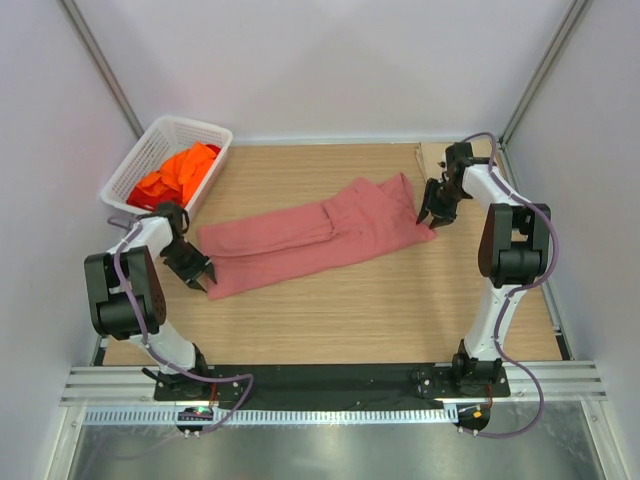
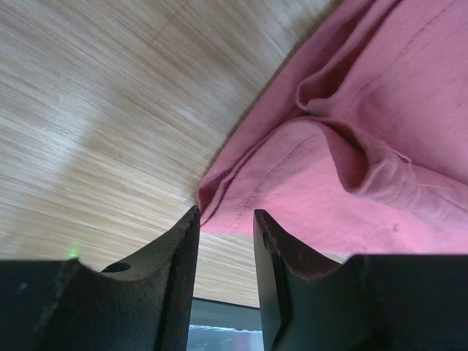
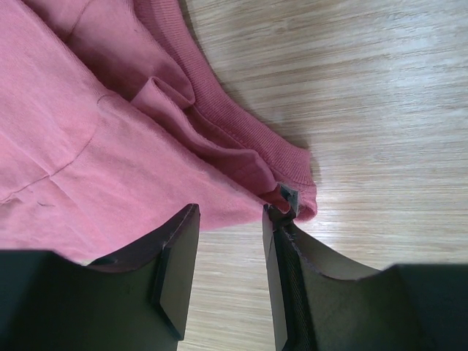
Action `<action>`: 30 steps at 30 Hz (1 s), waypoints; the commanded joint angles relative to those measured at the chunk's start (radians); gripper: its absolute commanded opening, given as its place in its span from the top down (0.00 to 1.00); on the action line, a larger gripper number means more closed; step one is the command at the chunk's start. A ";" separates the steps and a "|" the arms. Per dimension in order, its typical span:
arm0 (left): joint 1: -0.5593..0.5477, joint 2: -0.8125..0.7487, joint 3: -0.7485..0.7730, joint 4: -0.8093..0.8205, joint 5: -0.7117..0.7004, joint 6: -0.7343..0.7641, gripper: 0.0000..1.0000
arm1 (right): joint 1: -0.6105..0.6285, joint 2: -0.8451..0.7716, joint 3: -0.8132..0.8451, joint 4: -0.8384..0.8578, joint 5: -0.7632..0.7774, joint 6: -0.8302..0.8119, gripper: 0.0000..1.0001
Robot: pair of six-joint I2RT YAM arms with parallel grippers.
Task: Fold and stack the t-shirts
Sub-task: Fold the tshirt
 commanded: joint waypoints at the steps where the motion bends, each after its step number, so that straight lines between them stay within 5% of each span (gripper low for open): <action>1: 0.004 0.001 -0.013 0.020 0.021 0.001 0.63 | 0.004 0.004 0.037 -0.007 -0.015 -0.010 0.54; 9: 0.005 0.044 0.001 0.026 -0.018 0.015 0.65 | 0.004 0.004 0.026 -0.003 -0.019 -0.007 0.54; 18: 0.004 0.030 -0.003 0.037 0.000 0.015 0.82 | 0.010 0.000 0.017 -0.011 -0.027 -0.024 0.54; 27: 0.004 -0.005 -0.009 0.016 0.005 0.021 0.85 | 0.019 0.007 0.021 -0.003 -0.012 -0.048 0.53; 30: 0.004 -0.007 -0.013 0.010 0.006 0.024 0.87 | 0.019 0.017 0.026 0.001 0.002 -0.048 0.46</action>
